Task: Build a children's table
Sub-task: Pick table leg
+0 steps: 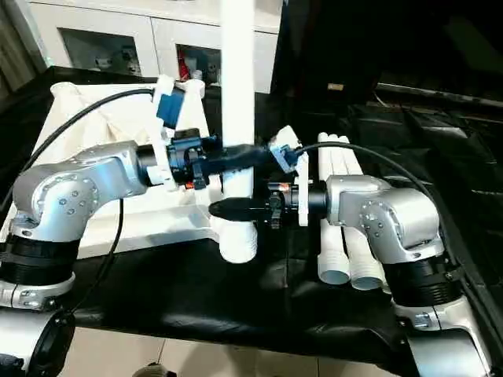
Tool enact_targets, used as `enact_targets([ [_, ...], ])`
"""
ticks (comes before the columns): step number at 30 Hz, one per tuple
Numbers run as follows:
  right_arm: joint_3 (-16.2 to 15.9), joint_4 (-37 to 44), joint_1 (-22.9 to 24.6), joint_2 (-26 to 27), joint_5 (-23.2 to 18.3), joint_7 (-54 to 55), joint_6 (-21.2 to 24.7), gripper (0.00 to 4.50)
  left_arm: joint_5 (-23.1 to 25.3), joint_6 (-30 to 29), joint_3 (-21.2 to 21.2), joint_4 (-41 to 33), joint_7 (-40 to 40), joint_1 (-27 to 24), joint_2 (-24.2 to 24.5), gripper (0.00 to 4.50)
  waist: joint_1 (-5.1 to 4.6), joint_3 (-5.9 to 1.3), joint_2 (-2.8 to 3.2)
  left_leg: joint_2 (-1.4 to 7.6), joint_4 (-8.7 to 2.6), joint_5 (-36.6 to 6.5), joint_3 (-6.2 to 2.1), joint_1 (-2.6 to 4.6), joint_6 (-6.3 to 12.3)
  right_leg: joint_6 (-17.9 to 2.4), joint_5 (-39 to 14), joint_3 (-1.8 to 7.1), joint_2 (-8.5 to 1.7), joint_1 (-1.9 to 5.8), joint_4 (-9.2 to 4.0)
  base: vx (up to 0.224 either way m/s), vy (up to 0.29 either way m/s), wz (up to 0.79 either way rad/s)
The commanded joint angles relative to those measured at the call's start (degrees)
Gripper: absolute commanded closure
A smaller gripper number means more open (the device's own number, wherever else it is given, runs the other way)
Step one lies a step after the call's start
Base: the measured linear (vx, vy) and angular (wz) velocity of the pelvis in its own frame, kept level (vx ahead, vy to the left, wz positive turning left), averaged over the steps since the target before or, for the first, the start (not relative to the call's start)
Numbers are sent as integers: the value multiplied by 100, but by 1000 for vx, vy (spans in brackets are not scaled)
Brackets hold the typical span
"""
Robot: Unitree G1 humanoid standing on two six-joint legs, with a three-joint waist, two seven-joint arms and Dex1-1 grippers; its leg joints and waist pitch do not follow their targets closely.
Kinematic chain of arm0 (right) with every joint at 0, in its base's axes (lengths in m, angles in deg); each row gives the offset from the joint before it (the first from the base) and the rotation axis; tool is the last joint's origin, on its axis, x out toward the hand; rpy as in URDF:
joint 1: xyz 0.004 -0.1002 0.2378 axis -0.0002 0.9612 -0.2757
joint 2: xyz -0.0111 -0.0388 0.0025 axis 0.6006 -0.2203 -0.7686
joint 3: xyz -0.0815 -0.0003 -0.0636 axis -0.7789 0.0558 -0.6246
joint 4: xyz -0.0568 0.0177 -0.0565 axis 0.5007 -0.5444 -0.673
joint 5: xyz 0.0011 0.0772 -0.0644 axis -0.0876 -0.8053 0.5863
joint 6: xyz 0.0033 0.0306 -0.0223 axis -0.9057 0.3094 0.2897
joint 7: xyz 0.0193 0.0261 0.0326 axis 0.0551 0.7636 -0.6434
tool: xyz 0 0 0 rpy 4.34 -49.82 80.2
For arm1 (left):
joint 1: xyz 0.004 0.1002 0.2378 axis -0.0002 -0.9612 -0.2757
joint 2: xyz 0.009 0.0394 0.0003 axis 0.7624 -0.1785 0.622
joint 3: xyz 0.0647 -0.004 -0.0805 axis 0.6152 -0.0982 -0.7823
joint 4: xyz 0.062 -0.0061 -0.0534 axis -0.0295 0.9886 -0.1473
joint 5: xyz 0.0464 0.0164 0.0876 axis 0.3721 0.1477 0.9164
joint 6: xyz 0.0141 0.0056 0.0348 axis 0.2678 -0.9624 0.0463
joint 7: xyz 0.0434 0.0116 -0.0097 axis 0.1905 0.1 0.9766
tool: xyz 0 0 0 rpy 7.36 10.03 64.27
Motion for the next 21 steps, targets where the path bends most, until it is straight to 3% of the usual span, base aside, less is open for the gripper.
enact_targets([
  [1,50,133,-19,-71,8,-30,-8,147,1,-18,31,-153,-33,-7,-16,262,6,-466,-51,30,-315,-297,46,49,-39,-1203,-41,157,-286,349,-373,0,0,0],
  [9,-120,226,55,-70,28,-80,1,147,5,18,57,-111,-25,23,-19,262,7,-467,-44,31,-315,-301,41,51,-45,-1195,-13,156,-284,351,-369,0,0,0],
  [14,-158,219,76,-100,32,-68,-25,147,12,35,73,-72,-68,59,6,262,6,-472,-6,33,-316,-356,38,62,-82,-1228,2,154,-282,344,-371,0,0,0],
  [21,-206,289,155,-167,45,-90,-5,147,20,52,65,-22,-67,92,-4,262,8,-473,-21,26,-313,-350,39,55,-69,-1239,43,155,-281,355,-371,0,0,0],
])
